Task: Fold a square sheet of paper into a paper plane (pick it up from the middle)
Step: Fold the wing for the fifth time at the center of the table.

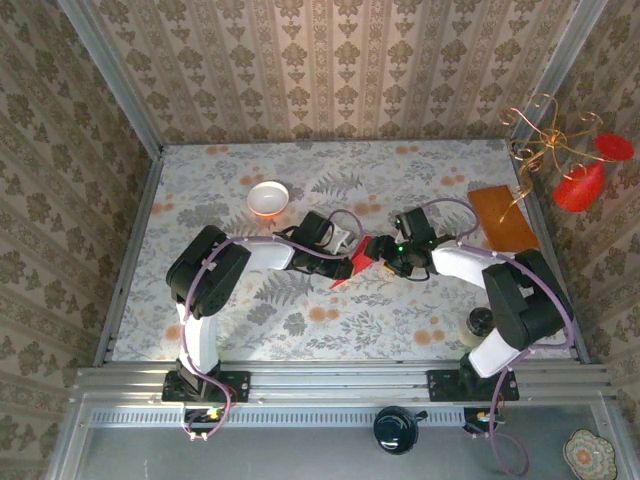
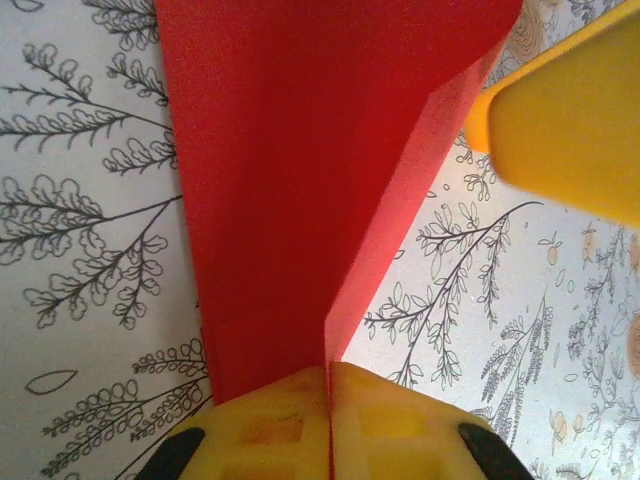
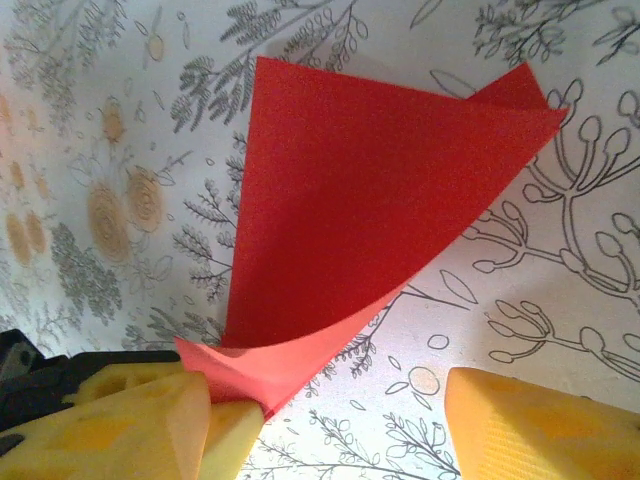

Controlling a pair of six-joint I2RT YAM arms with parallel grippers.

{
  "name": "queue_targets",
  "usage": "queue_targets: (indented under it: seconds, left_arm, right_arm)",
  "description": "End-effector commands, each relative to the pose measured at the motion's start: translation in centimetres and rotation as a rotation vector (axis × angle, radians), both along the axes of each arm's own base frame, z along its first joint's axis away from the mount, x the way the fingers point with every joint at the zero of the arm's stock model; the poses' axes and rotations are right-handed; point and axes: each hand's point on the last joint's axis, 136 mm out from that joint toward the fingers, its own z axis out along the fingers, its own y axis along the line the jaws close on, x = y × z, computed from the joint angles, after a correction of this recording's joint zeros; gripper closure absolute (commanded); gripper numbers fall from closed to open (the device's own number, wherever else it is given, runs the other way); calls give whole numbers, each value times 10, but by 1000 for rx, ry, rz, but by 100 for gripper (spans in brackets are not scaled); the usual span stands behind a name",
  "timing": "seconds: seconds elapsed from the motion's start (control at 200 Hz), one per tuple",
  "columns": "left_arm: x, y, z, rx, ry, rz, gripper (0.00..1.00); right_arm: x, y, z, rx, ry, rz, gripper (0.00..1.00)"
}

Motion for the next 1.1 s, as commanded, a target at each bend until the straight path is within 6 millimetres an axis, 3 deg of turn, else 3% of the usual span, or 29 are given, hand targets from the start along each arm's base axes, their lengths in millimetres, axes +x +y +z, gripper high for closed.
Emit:
queue_targets:
  seconds: [0.0,0.42,0.72,1.095]
  left_arm:
    - [0,0,-5,-13,58,18,90]
    - [-3,3,-10,-11,93,34,88]
    - [-3,3,-2,-23,84,35,83]
    - [-6,-3,6,-18,83,14,78]
  right_arm:
    - [-1,2,-5,-41,20,34,35]
    - [3,0,-23,-124,77,39,40]
    - [-2,-6,-43,-197,145,39,41]
    - [-3,-5,-53,-215,179,52,42]
